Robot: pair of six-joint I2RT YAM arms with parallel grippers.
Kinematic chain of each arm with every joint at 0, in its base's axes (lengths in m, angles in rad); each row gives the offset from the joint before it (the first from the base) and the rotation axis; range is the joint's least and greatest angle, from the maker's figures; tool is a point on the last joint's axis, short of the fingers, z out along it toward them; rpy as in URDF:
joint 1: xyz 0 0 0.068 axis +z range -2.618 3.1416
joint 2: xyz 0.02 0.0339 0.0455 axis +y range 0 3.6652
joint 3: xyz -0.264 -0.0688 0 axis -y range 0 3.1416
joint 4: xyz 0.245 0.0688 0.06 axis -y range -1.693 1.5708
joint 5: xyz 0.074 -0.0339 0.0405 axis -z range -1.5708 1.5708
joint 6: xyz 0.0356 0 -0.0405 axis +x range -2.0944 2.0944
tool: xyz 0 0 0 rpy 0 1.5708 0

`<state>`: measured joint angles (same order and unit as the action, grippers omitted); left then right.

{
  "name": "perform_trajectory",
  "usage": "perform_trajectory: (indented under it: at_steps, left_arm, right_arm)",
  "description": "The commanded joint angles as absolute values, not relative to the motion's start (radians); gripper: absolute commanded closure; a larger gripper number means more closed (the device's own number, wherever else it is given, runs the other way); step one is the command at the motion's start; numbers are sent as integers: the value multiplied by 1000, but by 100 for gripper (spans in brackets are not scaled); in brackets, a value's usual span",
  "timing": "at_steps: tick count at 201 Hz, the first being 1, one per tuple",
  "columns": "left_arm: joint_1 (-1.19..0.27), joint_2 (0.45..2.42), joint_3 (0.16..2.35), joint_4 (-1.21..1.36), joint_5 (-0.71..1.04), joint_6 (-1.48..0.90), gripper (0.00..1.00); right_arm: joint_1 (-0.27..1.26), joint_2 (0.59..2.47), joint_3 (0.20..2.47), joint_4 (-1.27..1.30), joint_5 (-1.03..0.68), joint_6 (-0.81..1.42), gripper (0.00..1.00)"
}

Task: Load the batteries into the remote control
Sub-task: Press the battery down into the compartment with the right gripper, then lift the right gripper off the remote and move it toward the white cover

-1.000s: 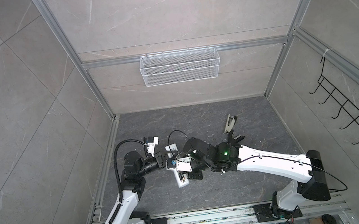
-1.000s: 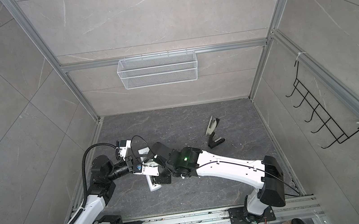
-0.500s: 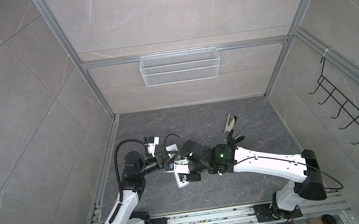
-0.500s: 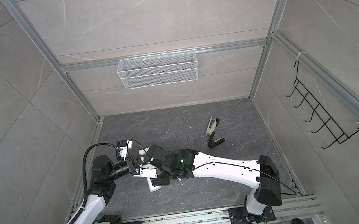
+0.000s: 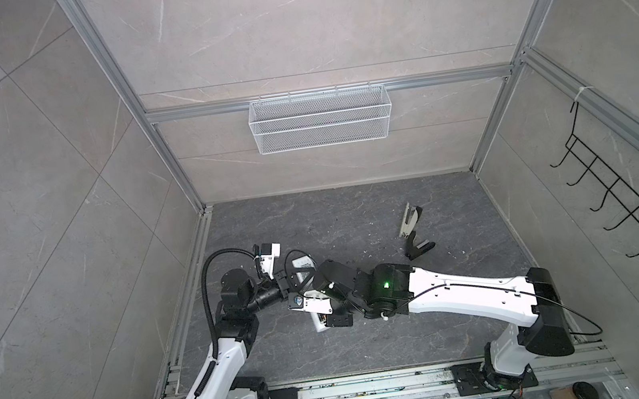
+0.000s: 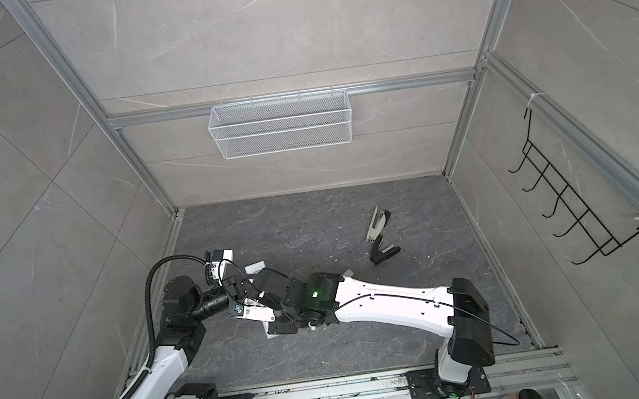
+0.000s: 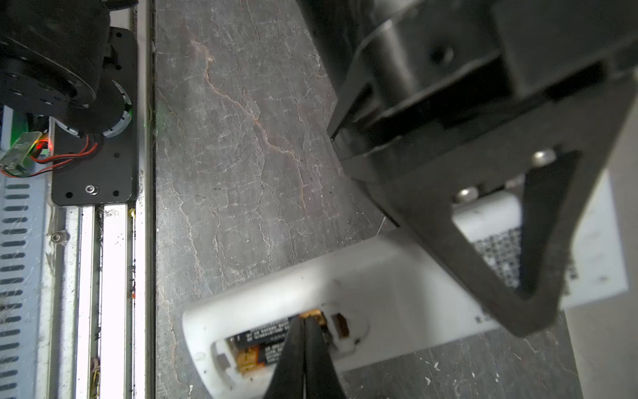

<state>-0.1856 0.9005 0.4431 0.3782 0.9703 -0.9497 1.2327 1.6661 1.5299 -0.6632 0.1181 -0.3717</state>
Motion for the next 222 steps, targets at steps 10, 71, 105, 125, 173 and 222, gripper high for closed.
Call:
perform_trajectory:
  at_steps: [10, 71, 105, 125, 173, 222]
  left_arm:
    - [-191, 879, 470, 460, 1005, -984, 100]
    - [-190, 876, 477, 367, 952, -927, 100]
    - [-190, 892, 468, 340, 910, -904, 100]
    - [-190, 900, 463, 347, 898, -901, 100]
    - [-190, 895, 464, 325, 876, -878, 100]
    - [-190, 907, 459, 351, 847, -885, 100]
  right_arm:
    - [1259, 1710, 1500, -669, 178, -287, 92]
    - [1262, 1603, 1509, -686, 192, -234, 82]
    - [1262, 1505, 1483, -688, 179, -161, 71]
    - [1258, 1468, 1477, -712, 195, -115, 67]
    - [1152, 1417, 1456, -786, 192, 22, 52]
    - [921, 1451, 1398, -868, 67, 136, 33]
